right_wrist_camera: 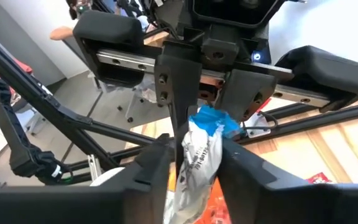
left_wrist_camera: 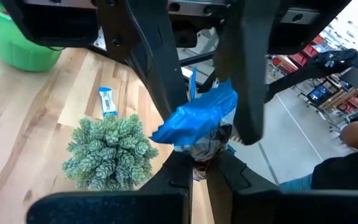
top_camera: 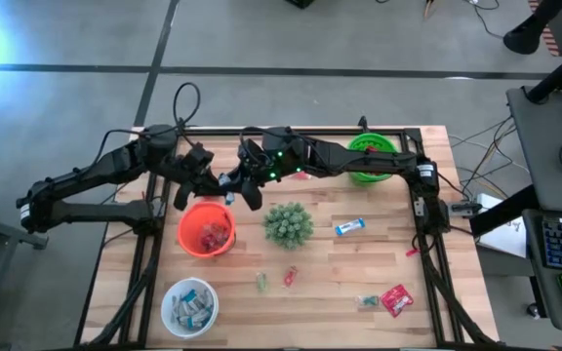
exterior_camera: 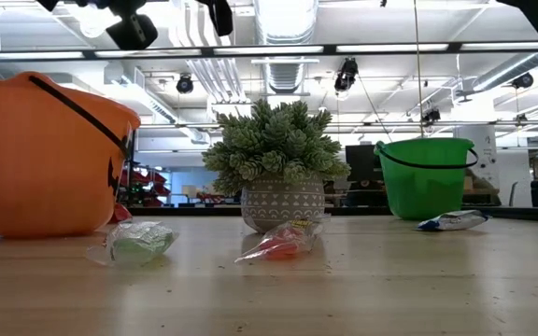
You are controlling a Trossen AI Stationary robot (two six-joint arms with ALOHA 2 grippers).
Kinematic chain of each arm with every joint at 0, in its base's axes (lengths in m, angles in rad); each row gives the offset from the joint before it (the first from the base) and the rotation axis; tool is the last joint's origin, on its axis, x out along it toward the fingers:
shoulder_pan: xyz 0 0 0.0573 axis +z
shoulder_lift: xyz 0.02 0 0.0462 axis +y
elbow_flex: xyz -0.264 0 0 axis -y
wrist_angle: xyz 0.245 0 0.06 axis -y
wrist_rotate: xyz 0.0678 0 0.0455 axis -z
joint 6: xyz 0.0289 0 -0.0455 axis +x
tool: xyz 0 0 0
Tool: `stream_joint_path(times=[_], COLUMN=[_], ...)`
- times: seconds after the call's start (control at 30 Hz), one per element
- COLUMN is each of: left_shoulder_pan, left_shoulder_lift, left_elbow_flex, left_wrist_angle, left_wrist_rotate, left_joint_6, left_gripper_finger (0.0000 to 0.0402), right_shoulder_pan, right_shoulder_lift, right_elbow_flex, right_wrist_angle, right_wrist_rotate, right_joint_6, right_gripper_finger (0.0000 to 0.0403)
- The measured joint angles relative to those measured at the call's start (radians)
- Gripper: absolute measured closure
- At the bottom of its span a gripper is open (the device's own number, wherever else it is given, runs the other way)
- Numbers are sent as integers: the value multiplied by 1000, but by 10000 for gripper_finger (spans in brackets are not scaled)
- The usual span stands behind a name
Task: Sort candy
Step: Put the white chocolate into the white bucket
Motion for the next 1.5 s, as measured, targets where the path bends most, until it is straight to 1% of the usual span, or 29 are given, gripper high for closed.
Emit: stream_joint_path(times=[0.13, 0.2, 0.27, 0.4, 0.47, 0.53, 0.67, 0.87, 1.13, 1.3, 1.4, 1.5], left_shoulder_pan=[0, -2, -6, -42, -78, -123, -248, -479, -853, -1067, -1156, -1200], left_shoulder_lift=[-2, -9, -19, -54, -77, -98, -138, -153, -94, -36, 2, 39], left_elbow_flex=[0, 0, 0, 0, 0, 0, 0, 0, 0, 0, 0, 0], left_wrist_angle=[-22, -32, -43, -92, -130, -162, -191, -196, -201, -233, -272, -279], left_wrist_rotate=[11, 22, 56, 111, 112, 84, -62, -315, -659, -857, -948, -982], left_joint_6=[4, 3, -5, -55, -77, -98, -144, -230, -401, -569, -679, -774], left_gripper_finger=[400, 400, 400, 400, 400, 400, 400, 401, 401, 401, 401, 401], right_shoulder_pan=[0, 0, 0, -6, -10, -15, -27, -46, -55, -63, -68, -72], right_shoulder_lift=[0, 0, -2, -6, -6, -6, -7, -7, -7, -7, -7, -7], right_elbow_flex=[6, 19, 42, 126, 176, 222, 282, 308, 308, 308, 308, 308], right_wrist_angle=[-7, -14, -43, -194, -295, -395, -508, -561, -627, -636, -641, -645], right_wrist_rotate=[0, 0, -3, -7, -8, -6, 2, 2, 2, 1, 0, 0], right_joint_6=[42, 45, 41, -1, -38, -64, -91, -93, -86, -90, -93, -102], right_gripper_finger=[245, 232, 224, 219, 220, 221, 222, 222, 222, 222, 222, 222])
